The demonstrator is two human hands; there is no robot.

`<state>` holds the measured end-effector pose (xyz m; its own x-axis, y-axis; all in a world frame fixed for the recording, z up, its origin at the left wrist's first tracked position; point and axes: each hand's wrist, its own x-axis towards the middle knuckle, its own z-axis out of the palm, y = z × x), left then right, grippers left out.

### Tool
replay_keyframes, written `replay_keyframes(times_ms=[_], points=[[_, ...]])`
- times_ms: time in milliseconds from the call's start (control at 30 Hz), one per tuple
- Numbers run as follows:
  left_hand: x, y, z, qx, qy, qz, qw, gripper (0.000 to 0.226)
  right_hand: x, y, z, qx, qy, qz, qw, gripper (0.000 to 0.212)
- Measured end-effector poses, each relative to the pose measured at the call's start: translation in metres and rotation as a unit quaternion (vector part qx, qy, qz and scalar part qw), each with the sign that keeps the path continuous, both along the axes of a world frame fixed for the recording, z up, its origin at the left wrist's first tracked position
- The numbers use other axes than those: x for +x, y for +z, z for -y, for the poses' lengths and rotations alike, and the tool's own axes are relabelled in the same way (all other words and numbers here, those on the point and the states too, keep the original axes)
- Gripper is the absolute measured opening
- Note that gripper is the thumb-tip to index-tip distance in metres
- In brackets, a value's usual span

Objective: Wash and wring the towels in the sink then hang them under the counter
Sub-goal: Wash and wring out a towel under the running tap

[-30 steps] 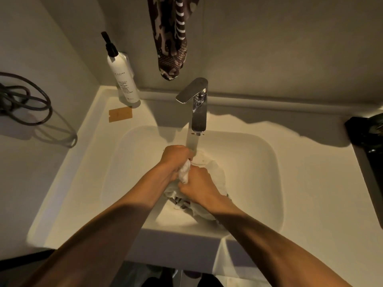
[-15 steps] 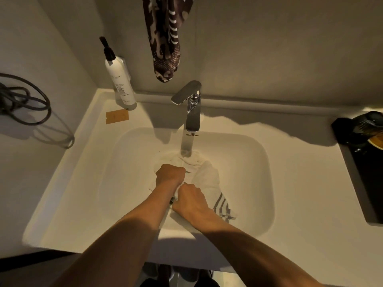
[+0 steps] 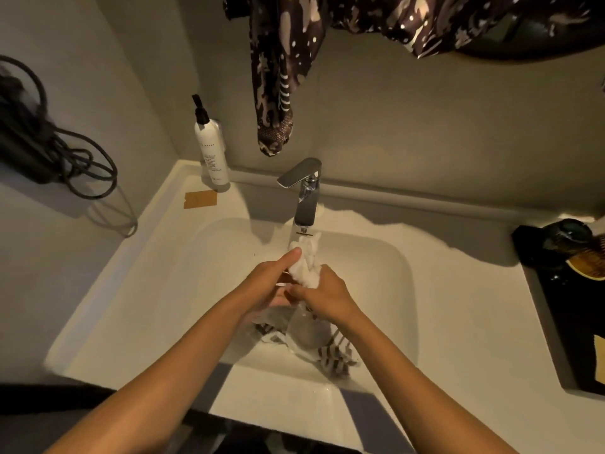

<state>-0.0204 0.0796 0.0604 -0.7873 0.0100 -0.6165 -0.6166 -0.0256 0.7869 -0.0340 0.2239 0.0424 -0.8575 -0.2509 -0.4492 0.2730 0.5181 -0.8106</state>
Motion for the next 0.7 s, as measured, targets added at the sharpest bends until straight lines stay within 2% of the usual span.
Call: replay_keyframes(times_ms=[133, 200, 267, 300, 400, 600, 633, 700], points=[[-0.001, 0.022, -0.002, -0.075, 0.099, -0.091, 0.988, 0.03, 0.0, 0.025, -0.019, -0.119, 0.043, 0.02, 0.992, 0.035], [-0.002, 0.031, -0.003, -0.012, 0.177, -0.114, 0.978, 0.025, -0.004, 0.034, -0.031, -0.234, 0.014, 0.096, 0.967, 0.034], [-0.002, 0.037, -0.002, 0.121, 0.236, -0.106, 0.958, 0.025, -0.007, 0.043, -0.038, -0.355, -0.035, 0.18, 0.917, 0.038], [-0.002, 0.04, -0.002, 0.171, 0.25, -0.103, 0.948, 0.027, -0.009, 0.045, -0.041, -0.361, -0.045, 0.181, 0.914, 0.039], [-0.004, 0.049, -0.008, 0.205, 0.219, -0.126, 0.946, 0.037, -0.015, 0.05, -0.042, -0.236, -0.041, 0.057, 0.969, 0.038], [-0.014, 0.058, -0.015, 0.033, 0.102, -0.181, 0.978, 0.039, -0.019, 0.066, -0.03, -0.176, -0.064, -0.126, 0.974, 0.052], [-0.015, 0.059, -0.012, 0.011, 0.093, -0.184, 0.978, 0.041, -0.02, 0.064, -0.03, -0.181, -0.071, -0.134, 0.972, 0.055], [-0.014, 0.062, -0.004, -0.022, 0.09, -0.199, 0.976, 0.028, -0.022, 0.059, -0.033, -0.179, -0.097, -0.142, 0.969, 0.067]])
